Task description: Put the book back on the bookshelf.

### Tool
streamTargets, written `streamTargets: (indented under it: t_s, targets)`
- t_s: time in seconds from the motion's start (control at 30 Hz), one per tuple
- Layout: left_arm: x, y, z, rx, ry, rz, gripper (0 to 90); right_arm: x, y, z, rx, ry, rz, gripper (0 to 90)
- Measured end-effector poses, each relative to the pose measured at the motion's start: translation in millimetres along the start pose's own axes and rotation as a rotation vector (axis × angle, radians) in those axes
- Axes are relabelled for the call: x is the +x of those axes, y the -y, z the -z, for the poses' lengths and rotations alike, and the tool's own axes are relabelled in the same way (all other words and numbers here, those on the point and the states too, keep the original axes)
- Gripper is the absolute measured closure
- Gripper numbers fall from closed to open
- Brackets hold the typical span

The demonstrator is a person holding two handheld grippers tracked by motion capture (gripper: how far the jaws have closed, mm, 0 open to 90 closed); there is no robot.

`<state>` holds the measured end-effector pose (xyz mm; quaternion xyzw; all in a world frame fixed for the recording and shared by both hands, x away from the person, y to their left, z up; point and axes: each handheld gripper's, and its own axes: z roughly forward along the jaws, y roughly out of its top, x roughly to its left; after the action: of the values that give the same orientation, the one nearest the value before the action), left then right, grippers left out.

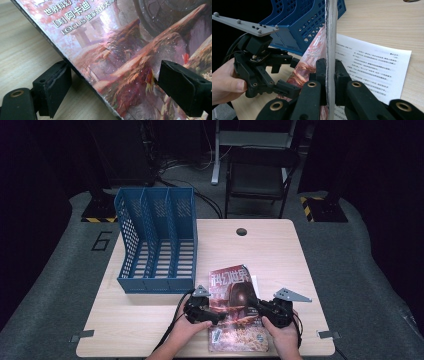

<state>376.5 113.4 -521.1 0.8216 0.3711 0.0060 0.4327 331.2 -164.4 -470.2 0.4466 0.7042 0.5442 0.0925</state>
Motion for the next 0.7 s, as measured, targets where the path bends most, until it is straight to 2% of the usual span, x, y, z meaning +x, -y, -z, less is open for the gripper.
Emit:
streamTargets:
  t_s: [0.07, 0.17, 0.2, 0.23, 0.27, 0.33, 0.5, 0.53, 0.7]
  targets:
    - [-1.3, -0.1, -2.6, -0.012, -0.002, 0.015, 11.5, -0.4, 0.0, 0.7, -0.002, 0.003, 0.001, 85.7]
    - [-2.3, -0.7, -5.6, -0.005, 0.018, 0.023, 11.0, 0.1, -0.3, 1.5, -0.006, -0.005, 0.001, 85.7]
    - [-2.3, -1.3, -5.8, 0.003, 0.027, 0.007, 10.6, 0.3, -0.3, 1.7, -0.008, -0.005, 0.003, 85.7]
    - [-4.4, -1.7, -6.9, 0.008, 0.039, 0.016, 10.6, 0.2, -0.4, 1.9, -0.015, -0.009, 0.011, 85.7]
    - [-5.2, -2.1, -7.8, 0.013, 0.047, 0.005, 10.6, 0.5, -0.5, 1.8, -0.018, -0.016, 0.010, 85.7]
    - [-6.8, -2.3, -9.3, 0.018, 0.042, -0.012, 9.0, 0.5, -0.3, 1.4, -0.022, -0.022, 0.010, 85.7]
    - [-7.1, -2.0, -9.4, 0.014, 0.043, -0.002, 9.3, -0.6, -0.4, 1.6, -0.020, -0.020, 0.009, 85.7]
    - [-5.6, -2.4, -9.0, 0.016, 0.037, -0.018, 9.7, -0.6, -0.2, 1.3, -0.020, -0.024, 0.001, 85.7]
    - [-5.2, -2.3, -8.2, 0.006, 0.037, 0.017, 14.0, -4.3, 0.4, -0.9, -0.012, -0.020, 0.001, 85.6]
